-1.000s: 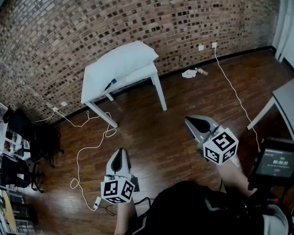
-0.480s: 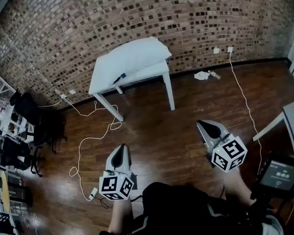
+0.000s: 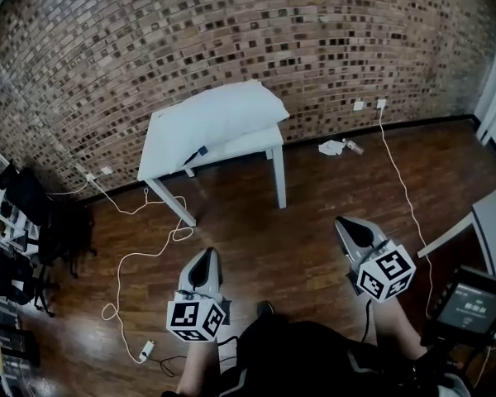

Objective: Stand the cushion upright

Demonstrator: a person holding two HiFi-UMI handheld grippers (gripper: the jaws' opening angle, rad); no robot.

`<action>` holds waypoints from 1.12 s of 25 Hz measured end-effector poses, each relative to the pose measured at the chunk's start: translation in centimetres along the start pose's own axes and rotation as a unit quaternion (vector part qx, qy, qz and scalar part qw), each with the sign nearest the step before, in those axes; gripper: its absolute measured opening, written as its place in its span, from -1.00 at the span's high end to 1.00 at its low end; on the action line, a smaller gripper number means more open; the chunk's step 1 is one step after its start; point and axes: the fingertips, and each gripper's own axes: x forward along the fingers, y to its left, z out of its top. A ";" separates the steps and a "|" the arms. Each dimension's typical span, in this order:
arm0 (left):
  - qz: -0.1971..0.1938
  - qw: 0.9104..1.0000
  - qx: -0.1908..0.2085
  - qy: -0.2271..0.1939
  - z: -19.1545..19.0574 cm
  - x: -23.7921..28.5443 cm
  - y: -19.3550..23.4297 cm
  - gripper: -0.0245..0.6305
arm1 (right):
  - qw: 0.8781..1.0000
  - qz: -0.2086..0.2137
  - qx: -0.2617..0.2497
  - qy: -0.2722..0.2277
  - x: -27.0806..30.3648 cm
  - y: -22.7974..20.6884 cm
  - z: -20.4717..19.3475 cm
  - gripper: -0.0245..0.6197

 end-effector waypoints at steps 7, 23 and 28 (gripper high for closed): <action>-0.023 1.000 -0.008 0.000 1.2 4.8 5.2 0.92 | 1.000 -0.018 -0.003 0.004 6.7 -0.5 1.5 0.90; -0.036 0.999 -0.031 0.001 1.6 10.7 16.0 0.92 | 0.999 -0.029 -0.009 0.023 18.8 0.8 1.8 0.90; -0.029 0.999 -0.044 0.008 1.1 12.4 18.6 0.92 | 0.999 -0.024 -0.013 0.031 21.9 1.0 2.2 0.90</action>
